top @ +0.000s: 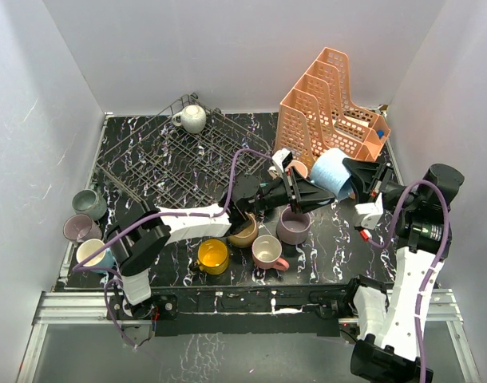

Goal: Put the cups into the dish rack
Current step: Pick up the cup at the center of the board, then turn the cup upside down in the dish rack.

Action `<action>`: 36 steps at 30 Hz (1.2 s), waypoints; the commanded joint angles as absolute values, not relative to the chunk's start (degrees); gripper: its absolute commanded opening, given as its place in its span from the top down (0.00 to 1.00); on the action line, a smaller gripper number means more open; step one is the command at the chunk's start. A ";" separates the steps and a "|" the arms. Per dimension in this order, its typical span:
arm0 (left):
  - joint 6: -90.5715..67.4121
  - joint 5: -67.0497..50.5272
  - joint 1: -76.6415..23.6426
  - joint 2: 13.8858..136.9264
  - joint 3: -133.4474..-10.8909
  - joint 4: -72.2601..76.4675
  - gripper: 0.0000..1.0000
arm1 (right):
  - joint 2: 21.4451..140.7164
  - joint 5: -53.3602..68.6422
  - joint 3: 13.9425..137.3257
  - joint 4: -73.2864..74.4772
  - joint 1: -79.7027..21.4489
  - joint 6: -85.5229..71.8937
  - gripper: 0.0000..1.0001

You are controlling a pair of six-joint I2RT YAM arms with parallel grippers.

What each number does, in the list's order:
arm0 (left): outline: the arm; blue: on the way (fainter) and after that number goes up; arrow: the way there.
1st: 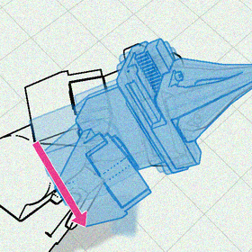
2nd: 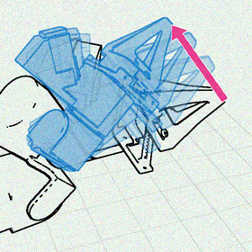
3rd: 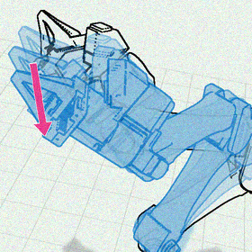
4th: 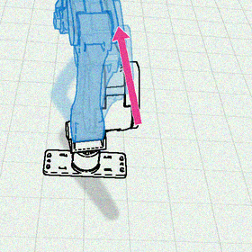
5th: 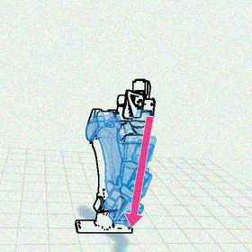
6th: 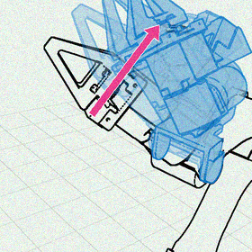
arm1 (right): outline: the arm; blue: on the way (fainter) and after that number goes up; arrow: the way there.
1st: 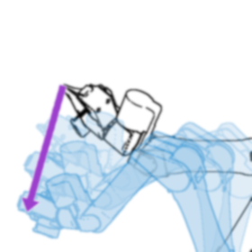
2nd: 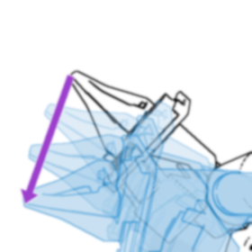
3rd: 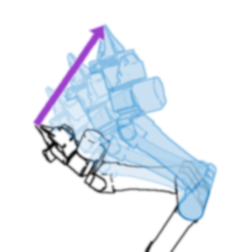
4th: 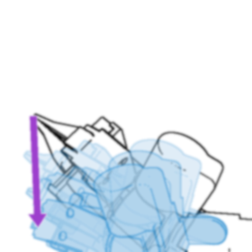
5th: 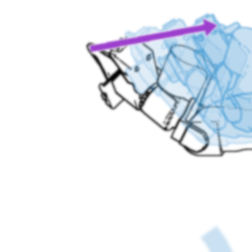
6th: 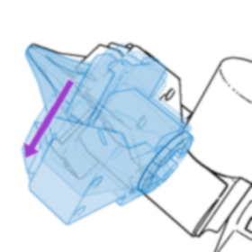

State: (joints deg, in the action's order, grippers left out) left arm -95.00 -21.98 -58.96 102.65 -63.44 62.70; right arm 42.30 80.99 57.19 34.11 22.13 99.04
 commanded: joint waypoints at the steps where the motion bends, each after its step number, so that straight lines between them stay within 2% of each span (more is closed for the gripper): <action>1: -91.86 -21.65 -59.33 100.30 -64.77 72.58 1.00 | 41.24 84.87 57.69 37.35 21.53 99.55 0.91; 4: -90.52 -20.85 -59.35 98.74 -63.30 74.01 1.00 | 40.71 84.82 57.20 37.94 21.53 99.54 0.83; 10: -87.17 -19.39 -58.25 94.41 -60.04 73.12 1.00 | 39.69 84.44 56.43 39.88 21.52 99.32 0.56; 18: -82.13 -19.97 -55.53 87.50 -55.86 65.90 1.00 | 39.37 84.21 57.24 47.91 21.53 98.79 0.30; 21: -81.45 -19.87 -54.37 85.25 -53.70 64.90 1.00 | 39.50 84.70 57.57 49.41 21.53 94.02 0.21; 32: -79.27 -20.07 -46.79 76.04 -45.26 58.00 1.00 | 41.43 84.25 59.57 41.59 21.53 48.15 0.11; 36: -76.15 -20.98 -42.45 72.03 -44.08 50.98 1.00 | 46.16 83.07 61.22 43.31 21.53 39.04 0.09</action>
